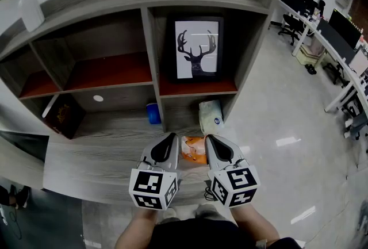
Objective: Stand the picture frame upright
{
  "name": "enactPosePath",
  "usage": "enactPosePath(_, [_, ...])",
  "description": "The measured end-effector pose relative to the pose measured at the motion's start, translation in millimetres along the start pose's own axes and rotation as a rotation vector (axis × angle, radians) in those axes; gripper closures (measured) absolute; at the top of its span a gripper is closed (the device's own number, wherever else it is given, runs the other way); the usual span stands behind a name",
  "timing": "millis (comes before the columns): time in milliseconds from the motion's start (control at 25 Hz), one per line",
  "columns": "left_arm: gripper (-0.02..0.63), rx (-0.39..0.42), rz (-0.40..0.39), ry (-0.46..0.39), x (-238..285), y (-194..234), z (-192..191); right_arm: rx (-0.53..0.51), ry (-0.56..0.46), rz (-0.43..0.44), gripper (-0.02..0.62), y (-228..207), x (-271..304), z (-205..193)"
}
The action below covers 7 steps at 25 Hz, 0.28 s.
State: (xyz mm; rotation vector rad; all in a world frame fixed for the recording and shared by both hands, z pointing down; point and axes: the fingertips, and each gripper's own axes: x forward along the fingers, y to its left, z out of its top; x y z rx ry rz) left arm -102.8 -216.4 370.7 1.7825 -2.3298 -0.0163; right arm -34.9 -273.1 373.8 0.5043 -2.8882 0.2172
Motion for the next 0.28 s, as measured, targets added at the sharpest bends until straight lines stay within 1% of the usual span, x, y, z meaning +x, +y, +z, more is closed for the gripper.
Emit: enactPosePath(280, [0.613, -0.002, 0.007, 0.000, 0.6, 1.1, -0.5, 0.009, -0.002, 0.003, 0.595, -2.4, -0.6, 1.4])
